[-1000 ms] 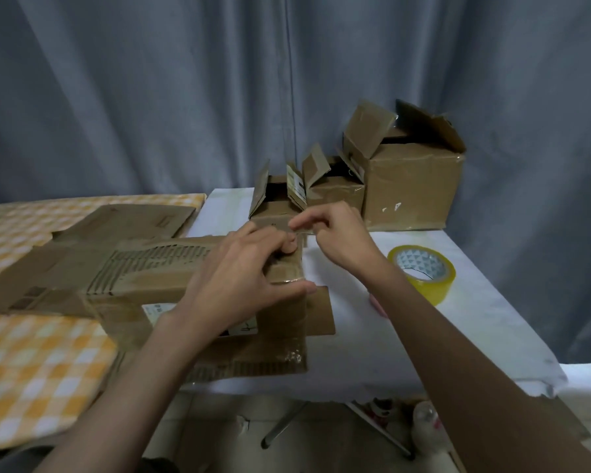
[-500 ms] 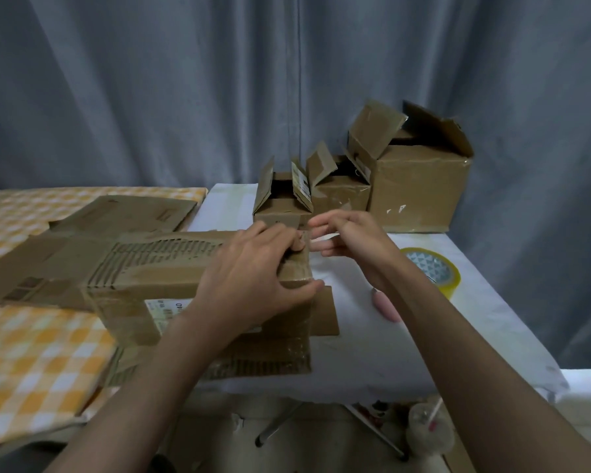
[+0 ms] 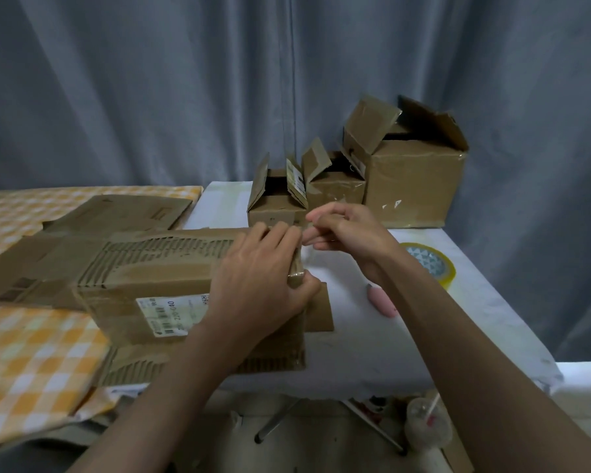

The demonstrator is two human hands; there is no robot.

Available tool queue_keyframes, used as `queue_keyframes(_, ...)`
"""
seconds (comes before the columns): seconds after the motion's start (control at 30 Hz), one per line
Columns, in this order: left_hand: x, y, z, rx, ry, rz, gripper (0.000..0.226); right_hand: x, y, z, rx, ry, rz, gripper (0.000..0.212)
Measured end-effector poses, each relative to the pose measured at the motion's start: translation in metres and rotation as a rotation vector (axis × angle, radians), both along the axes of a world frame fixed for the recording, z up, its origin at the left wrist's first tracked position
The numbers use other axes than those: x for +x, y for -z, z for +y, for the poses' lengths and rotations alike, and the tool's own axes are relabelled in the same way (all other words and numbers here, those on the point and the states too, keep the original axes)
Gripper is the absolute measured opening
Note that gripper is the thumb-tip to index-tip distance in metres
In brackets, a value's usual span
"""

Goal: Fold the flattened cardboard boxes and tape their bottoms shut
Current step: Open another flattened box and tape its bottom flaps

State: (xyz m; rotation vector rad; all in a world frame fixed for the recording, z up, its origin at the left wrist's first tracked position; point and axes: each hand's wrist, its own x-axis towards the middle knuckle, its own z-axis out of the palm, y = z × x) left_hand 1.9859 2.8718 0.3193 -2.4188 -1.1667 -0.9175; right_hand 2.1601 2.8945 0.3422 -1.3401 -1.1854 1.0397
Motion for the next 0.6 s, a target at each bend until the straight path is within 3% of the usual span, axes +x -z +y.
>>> queue_keyframes(0.23, -0.010, 0.000, 0.004, -0.140, 0.109, 0.058, 0.042, 0.007, 0.006, 0.000, -0.004, -0.040, 0.044, 0.013)
queue_keyframes(0.37, -0.012, 0.000, 0.005, -0.158, 0.172, 0.069, 0.036, 0.006, 0.007, 0.001, -0.038, -0.051, 0.099, 0.011)
queue_keyframes(0.6, -0.017, 0.003, 0.010, -0.141, 0.220, 0.132, 0.028, 0.002, 0.013, 0.004, 0.007, -0.079, -0.036, 0.012)
